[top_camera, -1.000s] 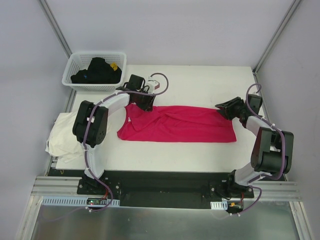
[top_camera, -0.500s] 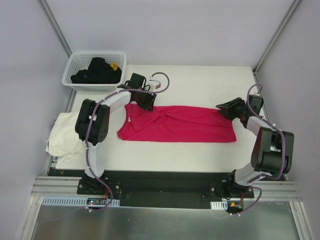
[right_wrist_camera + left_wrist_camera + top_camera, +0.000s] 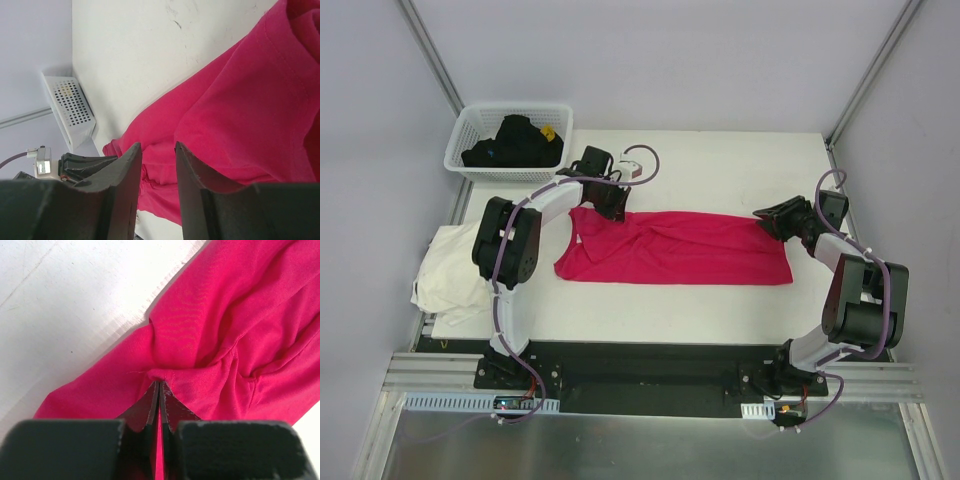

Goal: Fold and stack the t-shirts
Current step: Fold the other side of the tshirt into a rectangle

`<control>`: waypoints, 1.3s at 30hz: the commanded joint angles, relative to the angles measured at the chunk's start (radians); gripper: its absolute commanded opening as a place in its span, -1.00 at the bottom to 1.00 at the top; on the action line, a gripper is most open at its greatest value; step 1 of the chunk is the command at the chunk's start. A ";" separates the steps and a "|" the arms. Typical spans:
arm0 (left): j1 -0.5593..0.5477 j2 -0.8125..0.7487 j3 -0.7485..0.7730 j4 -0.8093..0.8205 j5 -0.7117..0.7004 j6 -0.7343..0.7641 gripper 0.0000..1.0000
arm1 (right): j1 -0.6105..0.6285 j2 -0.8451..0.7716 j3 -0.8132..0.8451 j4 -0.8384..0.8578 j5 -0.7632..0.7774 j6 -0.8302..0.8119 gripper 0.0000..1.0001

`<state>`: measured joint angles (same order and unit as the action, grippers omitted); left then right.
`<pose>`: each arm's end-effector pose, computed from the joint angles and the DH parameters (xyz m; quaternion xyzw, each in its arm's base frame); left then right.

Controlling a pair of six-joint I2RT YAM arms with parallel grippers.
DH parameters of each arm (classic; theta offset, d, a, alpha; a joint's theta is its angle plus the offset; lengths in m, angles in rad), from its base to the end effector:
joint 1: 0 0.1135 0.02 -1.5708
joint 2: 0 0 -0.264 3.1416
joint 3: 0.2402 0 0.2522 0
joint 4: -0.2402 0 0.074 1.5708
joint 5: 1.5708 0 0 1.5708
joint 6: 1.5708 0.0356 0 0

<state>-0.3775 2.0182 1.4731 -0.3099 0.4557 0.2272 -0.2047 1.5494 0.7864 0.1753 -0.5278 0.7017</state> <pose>0.4073 -0.1783 0.1958 0.3472 0.8475 -0.2366 0.3244 0.3170 -0.0475 0.1934 0.2620 0.8191 0.3350 0.3851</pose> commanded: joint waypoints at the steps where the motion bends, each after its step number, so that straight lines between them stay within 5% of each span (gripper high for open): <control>1: 0.005 -0.007 0.030 -0.026 0.017 -0.002 -1.00 | -0.012 -0.026 -0.009 0.029 -0.017 -0.010 -0.29; 39: -0.196 -0.282 -0.220 -0.074 -0.152 -0.215 -1.00 | -0.012 -0.017 -0.027 0.084 -0.040 0.019 -0.32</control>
<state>-0.5514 1.8038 1.2694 -0.3729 0.3309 0.0582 -0.2077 1.5494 0.7681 0.2157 -0.5552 0.7174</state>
